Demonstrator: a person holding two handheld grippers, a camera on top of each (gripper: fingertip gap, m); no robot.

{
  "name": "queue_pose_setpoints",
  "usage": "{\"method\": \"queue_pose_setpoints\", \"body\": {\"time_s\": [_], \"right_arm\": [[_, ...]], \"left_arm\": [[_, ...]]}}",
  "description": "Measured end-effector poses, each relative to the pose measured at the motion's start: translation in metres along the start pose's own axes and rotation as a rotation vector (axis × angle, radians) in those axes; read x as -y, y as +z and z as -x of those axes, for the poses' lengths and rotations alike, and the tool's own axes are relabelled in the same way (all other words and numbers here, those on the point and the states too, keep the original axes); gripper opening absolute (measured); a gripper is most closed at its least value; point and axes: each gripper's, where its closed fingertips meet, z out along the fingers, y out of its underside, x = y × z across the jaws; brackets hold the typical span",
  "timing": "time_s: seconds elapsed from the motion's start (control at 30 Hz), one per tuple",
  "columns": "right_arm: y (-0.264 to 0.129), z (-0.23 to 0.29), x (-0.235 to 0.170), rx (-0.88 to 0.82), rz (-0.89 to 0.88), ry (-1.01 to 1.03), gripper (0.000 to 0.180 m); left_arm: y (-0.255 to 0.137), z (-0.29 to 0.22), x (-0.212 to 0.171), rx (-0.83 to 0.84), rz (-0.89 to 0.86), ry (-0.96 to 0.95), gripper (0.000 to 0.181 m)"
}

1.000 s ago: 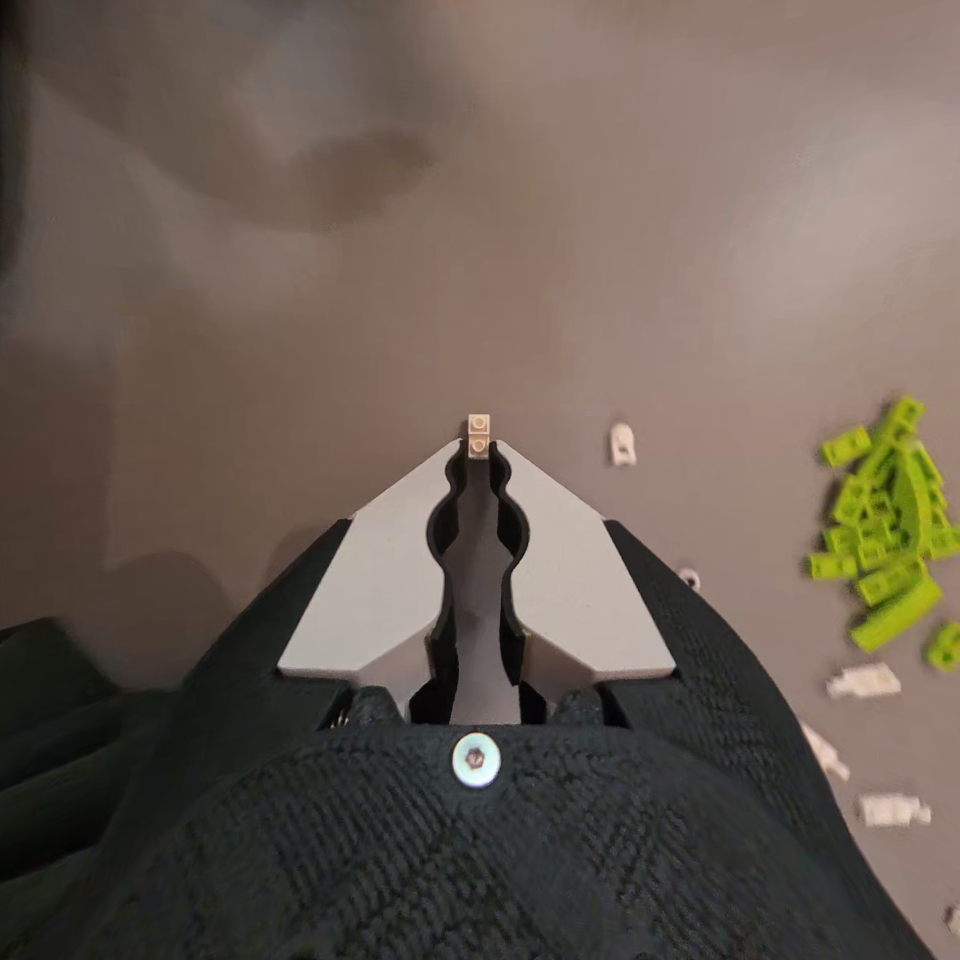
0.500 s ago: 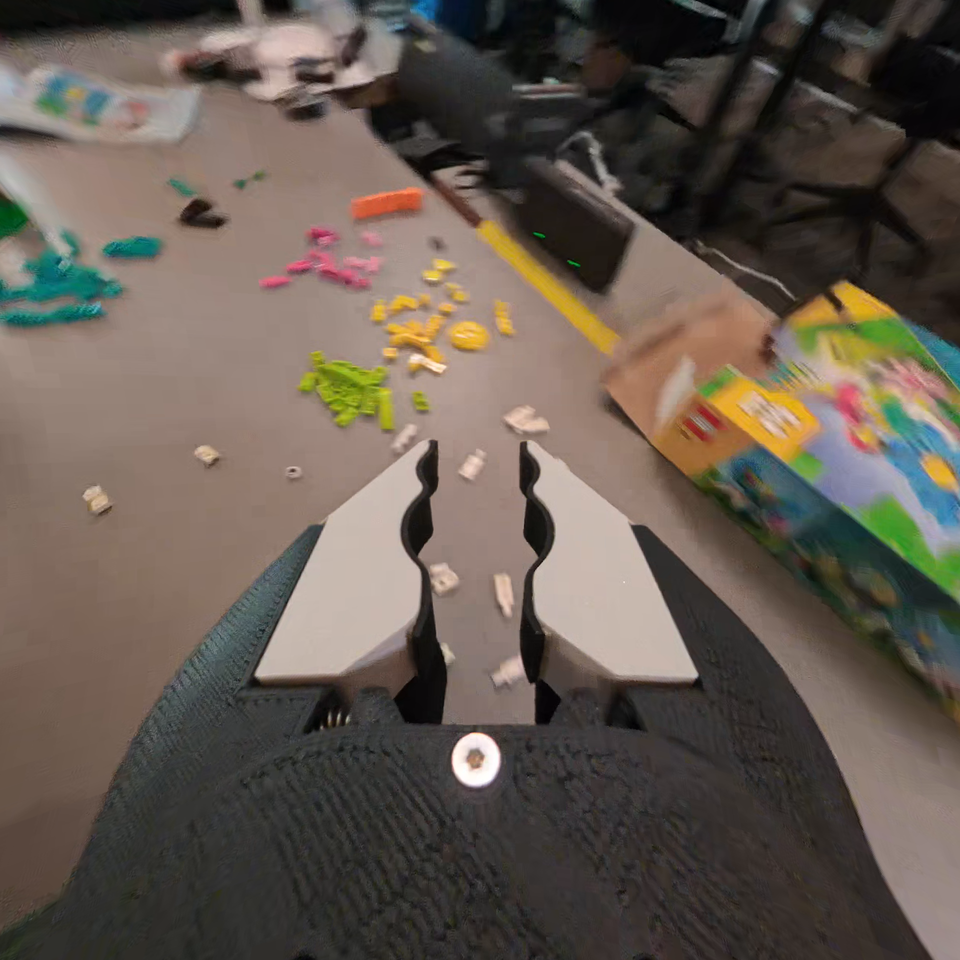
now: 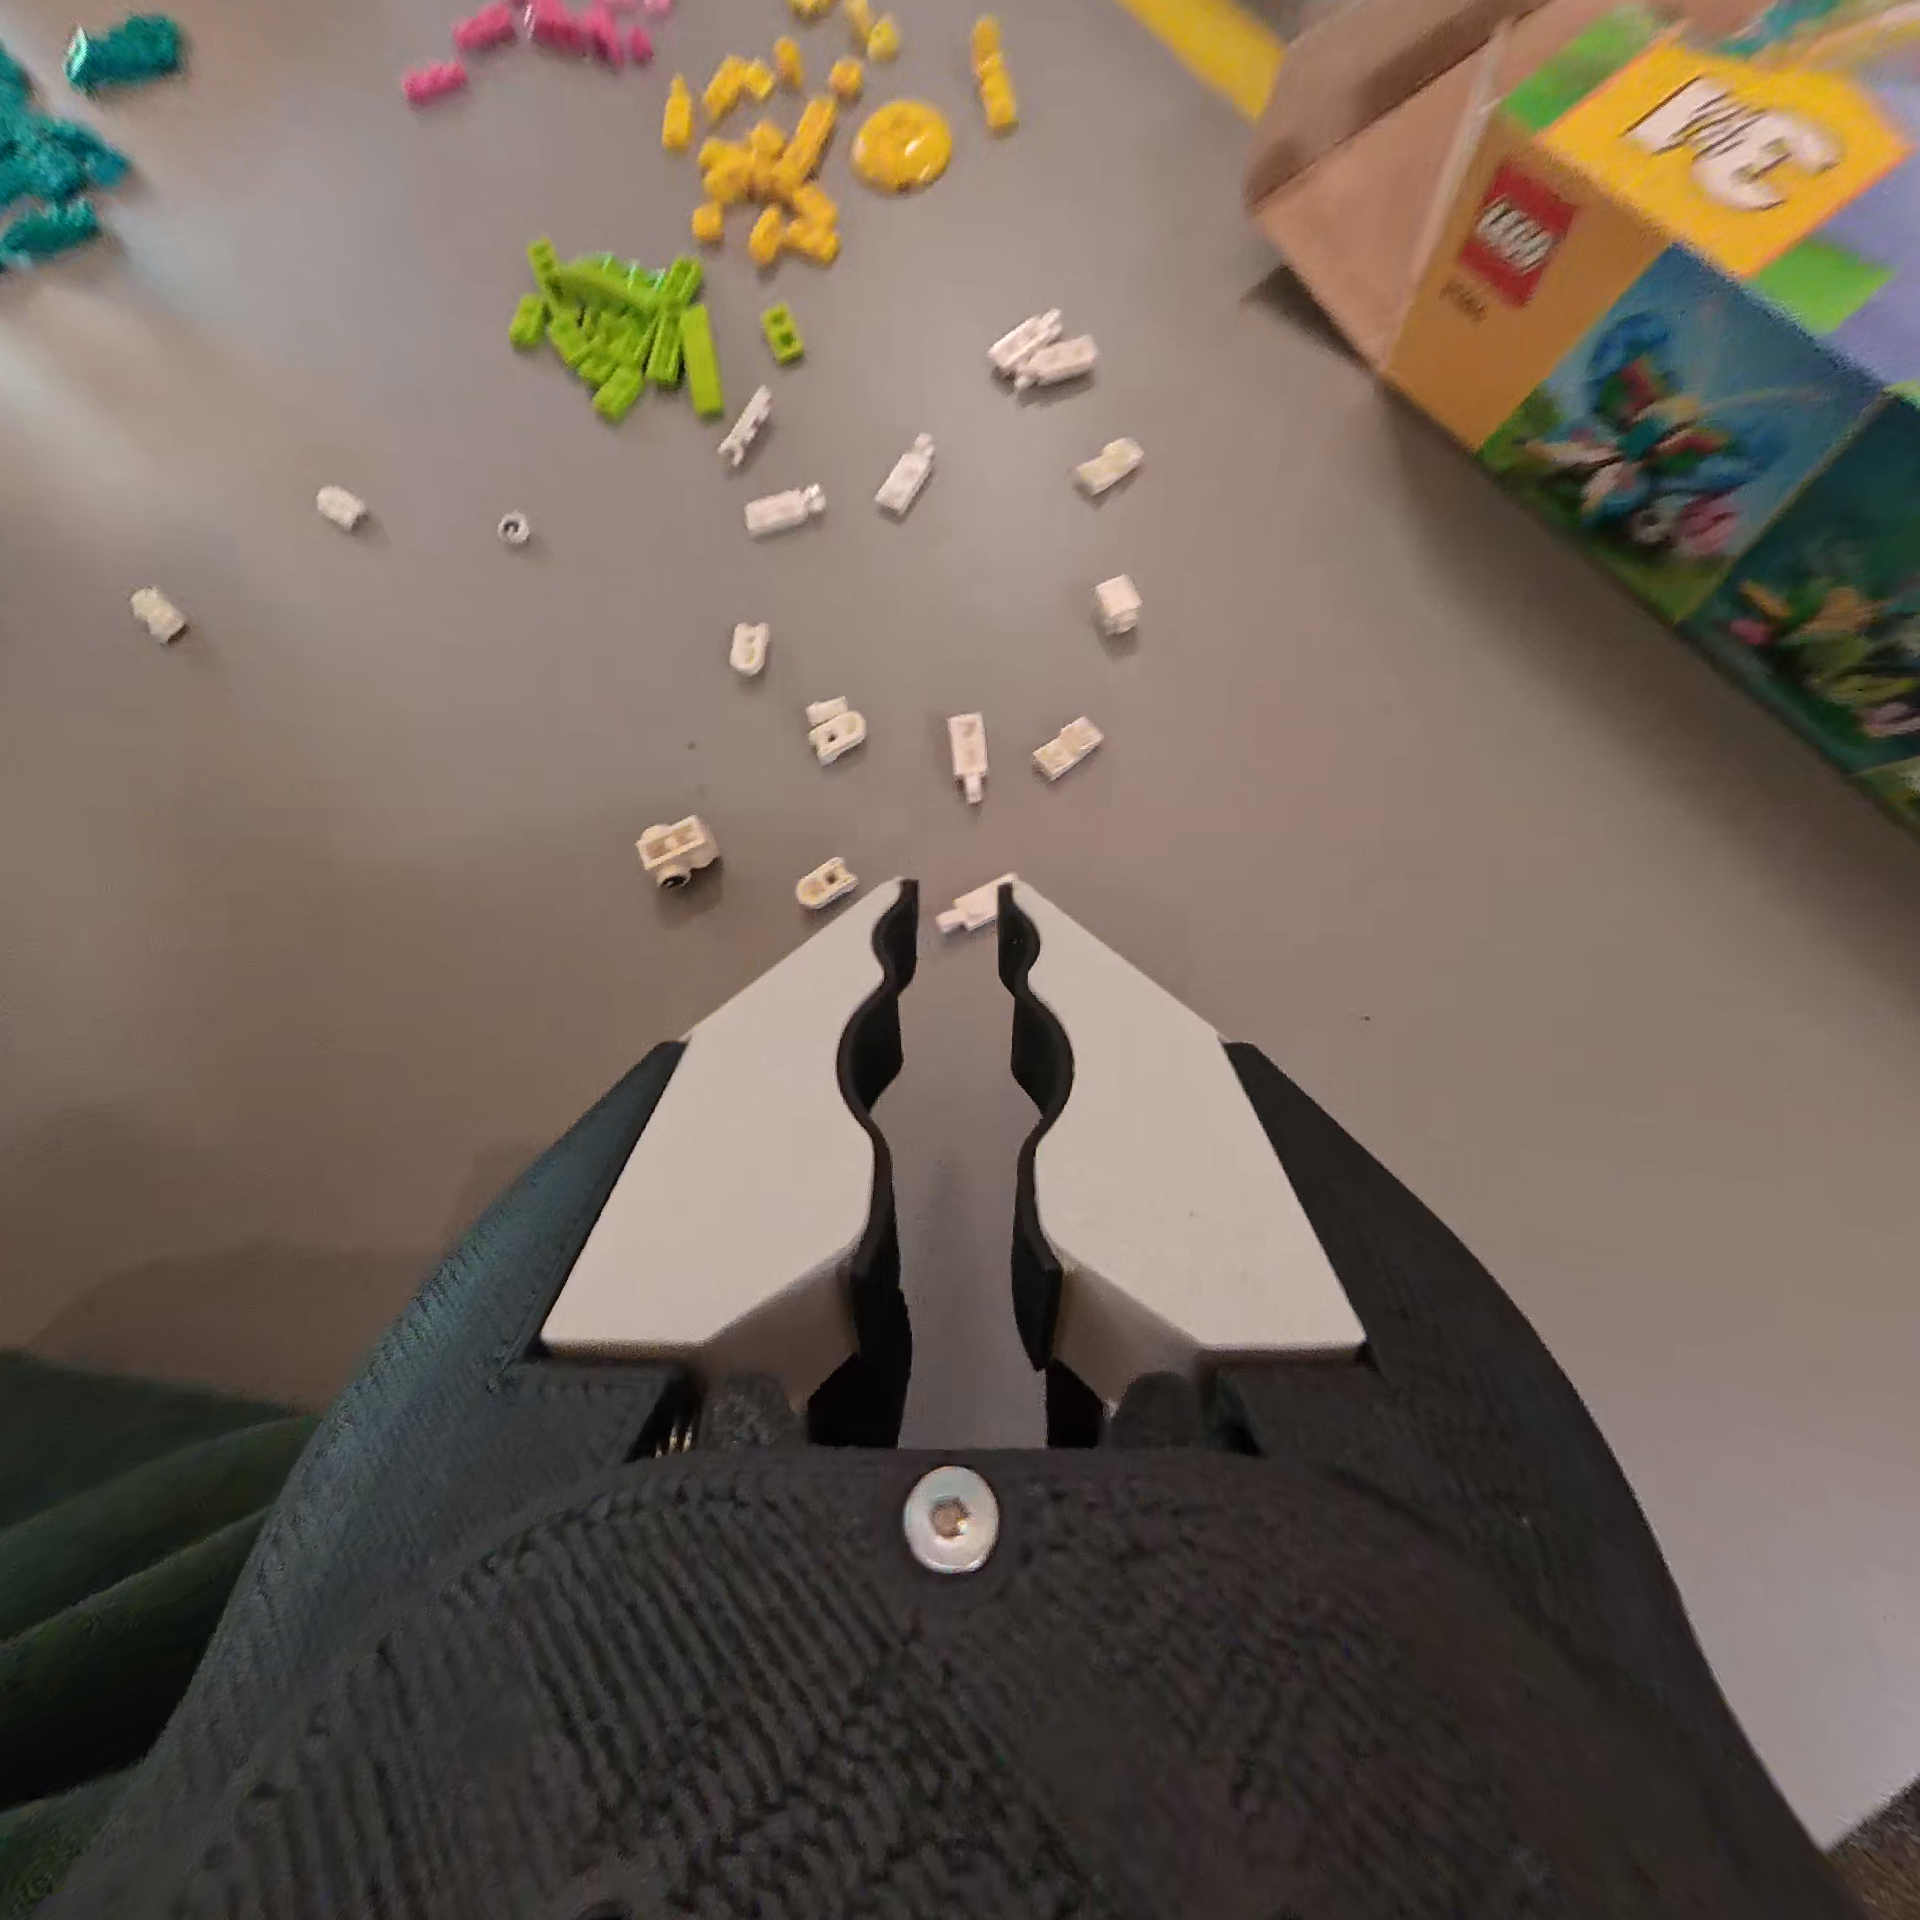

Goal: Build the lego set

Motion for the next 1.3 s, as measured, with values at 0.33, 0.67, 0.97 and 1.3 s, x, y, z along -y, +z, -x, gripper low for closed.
{"method": "queue_pose_setpoints", "body": {"time_s": [0.33, 0.67, 0.97, 1.3], "right_arm": [[0.019, 0.047, -0.005, 0.207, 0.128, -0.044, 0.015], [0.043, 0.076, -0.010, 0.262, 0.254, -0.239, 0.027], [0.046, 0.075, -0.015, 0.266, 0.280, -0.218, 0.015], [0.043, 0.048, -0.012, 0.121, 0.252, -0.210, 0.015]], "left_arm": [[0.000, 0.000, 0.000, -0.002, 0.001, 0.001, 0.008], [0.000, 0.000, 0.000, -0.002, -0.001, 0.000, 0.008], [0.000, 0.000, 0.000, -0.003, -0.001, 0.000, 0.008], [0.000, 0.000, 0.000, -0.003, -0.001, 0.000, 0.008]]}}
